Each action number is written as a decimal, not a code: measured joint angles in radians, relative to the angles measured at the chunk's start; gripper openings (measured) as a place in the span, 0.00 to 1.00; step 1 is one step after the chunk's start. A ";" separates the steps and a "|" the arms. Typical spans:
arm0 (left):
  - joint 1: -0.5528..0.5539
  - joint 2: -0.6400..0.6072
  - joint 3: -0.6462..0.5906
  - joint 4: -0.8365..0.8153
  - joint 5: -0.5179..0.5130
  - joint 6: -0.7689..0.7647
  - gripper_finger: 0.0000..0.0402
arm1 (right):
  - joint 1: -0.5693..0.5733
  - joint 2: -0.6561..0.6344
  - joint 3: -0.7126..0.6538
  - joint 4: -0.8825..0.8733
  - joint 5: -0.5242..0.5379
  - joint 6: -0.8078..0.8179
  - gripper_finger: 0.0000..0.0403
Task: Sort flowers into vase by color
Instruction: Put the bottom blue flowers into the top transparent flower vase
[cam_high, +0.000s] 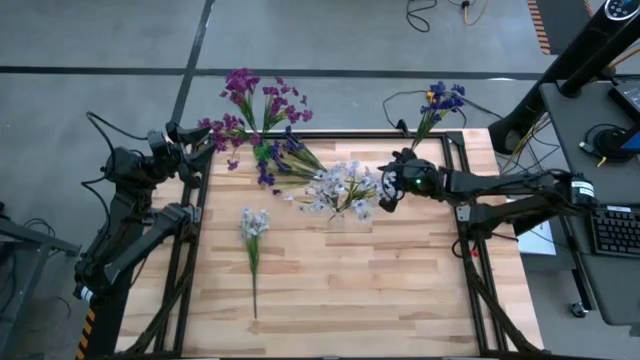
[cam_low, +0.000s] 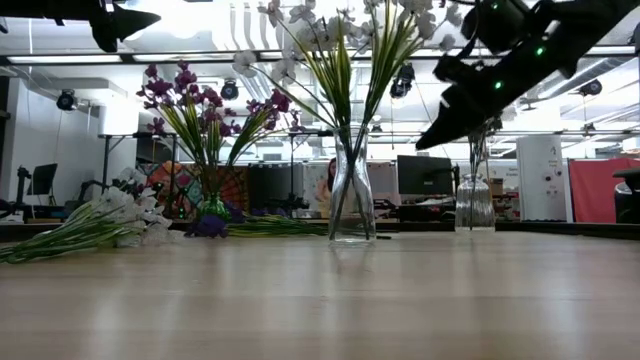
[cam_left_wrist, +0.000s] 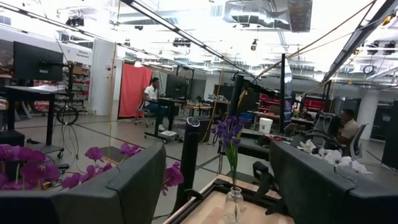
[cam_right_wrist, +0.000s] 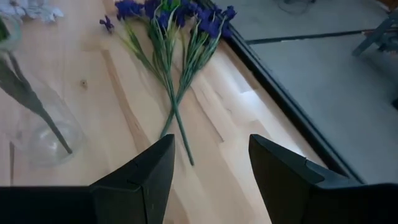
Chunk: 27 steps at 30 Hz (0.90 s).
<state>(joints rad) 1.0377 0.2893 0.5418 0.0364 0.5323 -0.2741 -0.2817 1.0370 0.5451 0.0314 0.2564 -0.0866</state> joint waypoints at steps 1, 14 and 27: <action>0.000 0.000 0.000 0.000 0.000 0.000 0.67 | 0.000 -0.020 0.002 -0.016 0.001 -0.004 0.49; 0.000 0.003 0.000 -0.001 0.000 0.000 0.67 | 0.000 -0.202 -0.076 -0.088 -0.001 0.075 0.49; 0.000 0.049 0.000 -0.001 0.000 0.000 0.67 | 0.007 -0.197 -0.275 0.165 -0.001 0.143 0.49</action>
<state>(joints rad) 1.0375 0.3379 0.5416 0.0357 0.5323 -0.2741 -0.2749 0.8398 0.2702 0.1969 0.2551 0.0564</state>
